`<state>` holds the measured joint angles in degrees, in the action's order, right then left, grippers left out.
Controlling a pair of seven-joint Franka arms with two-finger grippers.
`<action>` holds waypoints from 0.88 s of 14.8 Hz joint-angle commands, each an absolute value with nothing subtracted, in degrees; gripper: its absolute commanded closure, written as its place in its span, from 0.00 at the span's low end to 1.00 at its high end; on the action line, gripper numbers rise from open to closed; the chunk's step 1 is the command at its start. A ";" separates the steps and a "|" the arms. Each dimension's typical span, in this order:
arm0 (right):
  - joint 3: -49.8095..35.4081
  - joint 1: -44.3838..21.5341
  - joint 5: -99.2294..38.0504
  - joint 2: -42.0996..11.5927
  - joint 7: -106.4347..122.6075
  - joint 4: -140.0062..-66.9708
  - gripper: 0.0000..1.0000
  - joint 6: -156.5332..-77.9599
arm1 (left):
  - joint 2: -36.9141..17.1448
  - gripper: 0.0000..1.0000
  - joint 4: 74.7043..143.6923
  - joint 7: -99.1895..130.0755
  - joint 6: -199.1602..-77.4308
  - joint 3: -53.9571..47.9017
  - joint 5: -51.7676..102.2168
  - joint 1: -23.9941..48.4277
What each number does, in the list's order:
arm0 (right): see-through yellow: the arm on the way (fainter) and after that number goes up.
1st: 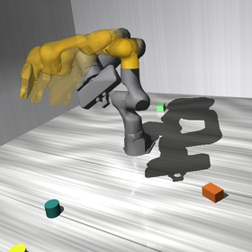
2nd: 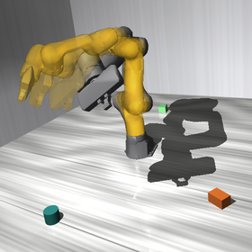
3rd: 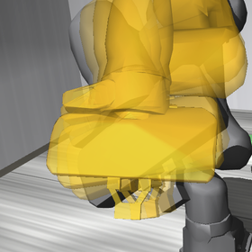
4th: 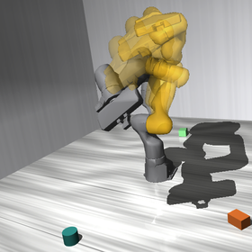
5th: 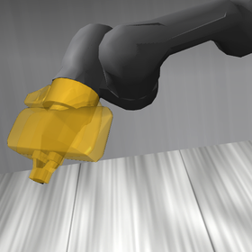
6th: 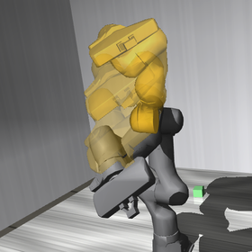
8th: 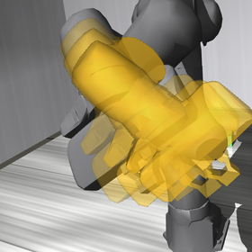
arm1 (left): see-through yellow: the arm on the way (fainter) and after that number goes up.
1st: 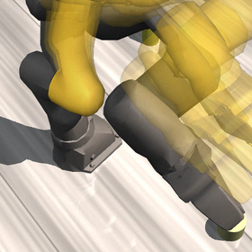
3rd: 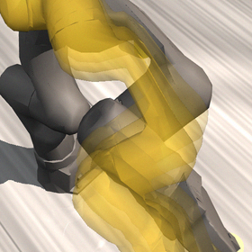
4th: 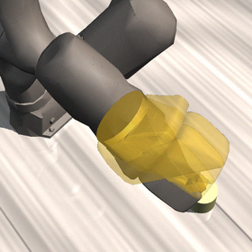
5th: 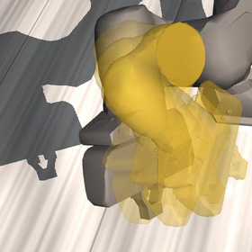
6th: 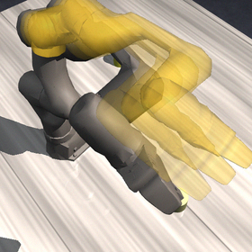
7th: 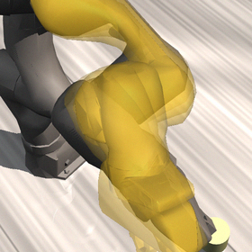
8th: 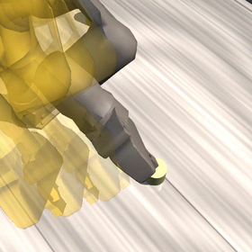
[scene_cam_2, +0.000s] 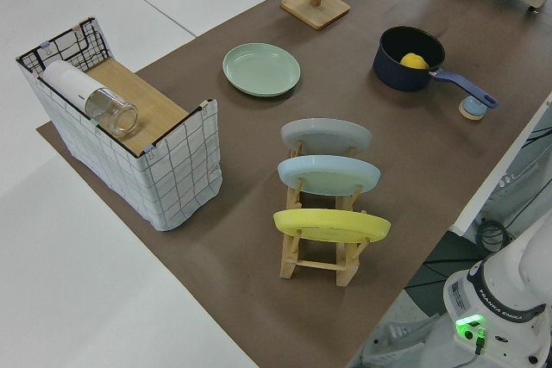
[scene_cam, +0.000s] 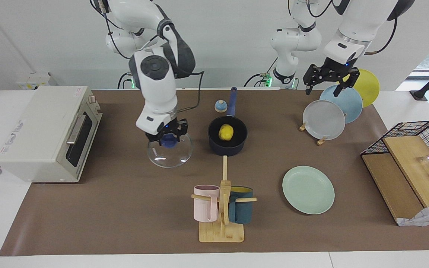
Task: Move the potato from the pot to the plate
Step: 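Lift the glass lid off the saucepan with the right gripper toward the toaster, then lower the lid with the right gripper while the left gripper reaches the pot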
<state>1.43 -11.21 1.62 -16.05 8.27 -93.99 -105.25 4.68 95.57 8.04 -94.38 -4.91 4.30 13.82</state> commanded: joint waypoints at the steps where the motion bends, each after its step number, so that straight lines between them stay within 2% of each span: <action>1: 0.53 -4.42 1.32 -11.53 18.07 -105.16 0.71 -114.21 | 3.35 0.00 96.24 12.12 -96.94 -4.22 7.11 18.27; 3: 0.53 -2.21 1.41 -10.02 21.00 -113.08 0.71 -123.88 | 1.15 0.00 96.50 17.28 -99.21 -4.22 7.56 22.74; 4: 0.53 -1.76 1.41 -10.28 20.92 -114.33 0.71 -125.75 | 0.01 0.00 96.94 19.40 -100.97 -4.22 7.56 24.85; 9: 0.53 -0.18 1.41 -14.32 20.57 -114.43 0.70 -129.81 | -8.07 0.00 103.08 25.22 -112.56 -4.13 7.65 34.00; 10: 0.53 -0.18 1.32 -14.50 20.31 -114.43 0.62 -129.81 | -9.39 0.00 104.23 25.75 -114.33 -4.04 7.56 34.97; 11: 0.53 -0.35 1.32 -14.50 19.52 -114.43 0.39 -129.64 | -9.75 0.00 105.89 26.45 -116.26 -4.13 7.56 35.42; 12: 0.44 -0.44 1.32 -14.50 17.51 -114.43 0.12 -129.55 | -9.93 0.00 107.30 26.54 -117.24 -4.04 7.47 35.51; 13: 0.53 -0.53 1.32 -14.41 15.66 -114.26 0.00 -129.20 | -9.84 0.00 109.23 26.63 -118.55 -4.04 7.38 36.20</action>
<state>1.21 -1.12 1.53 -15.11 18.63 -113.99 -128.86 -11.33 105.47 26.17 -116.01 -5.17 7.02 35.16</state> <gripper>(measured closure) 0.291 0.000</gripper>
